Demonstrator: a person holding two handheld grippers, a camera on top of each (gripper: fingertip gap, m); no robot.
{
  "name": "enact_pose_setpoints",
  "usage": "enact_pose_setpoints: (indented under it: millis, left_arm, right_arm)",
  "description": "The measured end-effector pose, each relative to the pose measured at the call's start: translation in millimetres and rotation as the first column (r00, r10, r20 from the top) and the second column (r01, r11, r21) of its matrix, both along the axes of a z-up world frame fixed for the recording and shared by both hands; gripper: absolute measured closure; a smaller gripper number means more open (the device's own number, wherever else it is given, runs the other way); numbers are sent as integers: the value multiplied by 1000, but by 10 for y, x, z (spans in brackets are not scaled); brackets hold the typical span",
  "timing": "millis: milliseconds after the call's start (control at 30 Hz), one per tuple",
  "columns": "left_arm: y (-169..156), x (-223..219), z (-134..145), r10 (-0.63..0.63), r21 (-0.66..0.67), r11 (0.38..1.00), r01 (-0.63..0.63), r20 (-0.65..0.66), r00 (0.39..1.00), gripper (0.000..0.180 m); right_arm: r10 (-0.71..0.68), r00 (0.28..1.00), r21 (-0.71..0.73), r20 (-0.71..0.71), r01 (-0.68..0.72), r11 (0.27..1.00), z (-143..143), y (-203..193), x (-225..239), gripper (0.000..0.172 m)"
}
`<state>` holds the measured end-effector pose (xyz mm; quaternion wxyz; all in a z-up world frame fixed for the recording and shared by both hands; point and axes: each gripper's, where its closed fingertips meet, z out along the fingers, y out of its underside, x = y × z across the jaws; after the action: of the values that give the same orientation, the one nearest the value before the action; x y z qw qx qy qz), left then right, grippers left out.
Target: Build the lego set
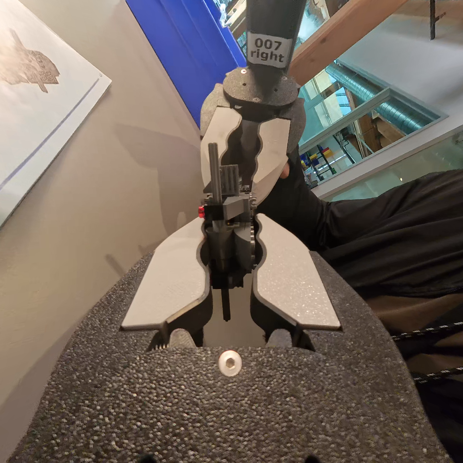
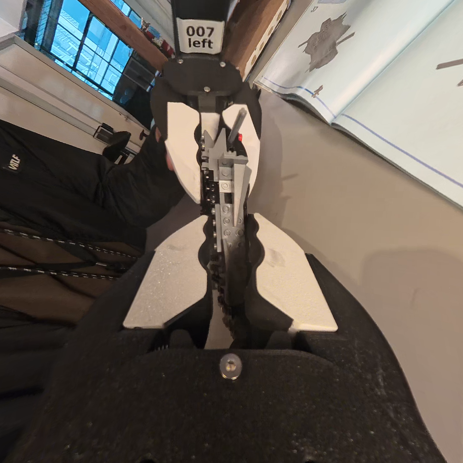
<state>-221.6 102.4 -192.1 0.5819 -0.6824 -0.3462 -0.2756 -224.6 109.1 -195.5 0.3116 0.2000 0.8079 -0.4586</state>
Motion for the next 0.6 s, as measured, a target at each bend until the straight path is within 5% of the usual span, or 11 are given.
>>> enact_pose_setpoints:
  millis: [300,600]
  left_arm:
    - [19,-66,26,48,58,997,-54,102,994,149]
    - [-254,-398,139,262,186,937,-296,187,947,149]
  right_arm:
    - [-179,980,-62,-92,174,983,235,82,-294,146]
    - [-378,826,-157,-417,344,926,634,235,-480,146]
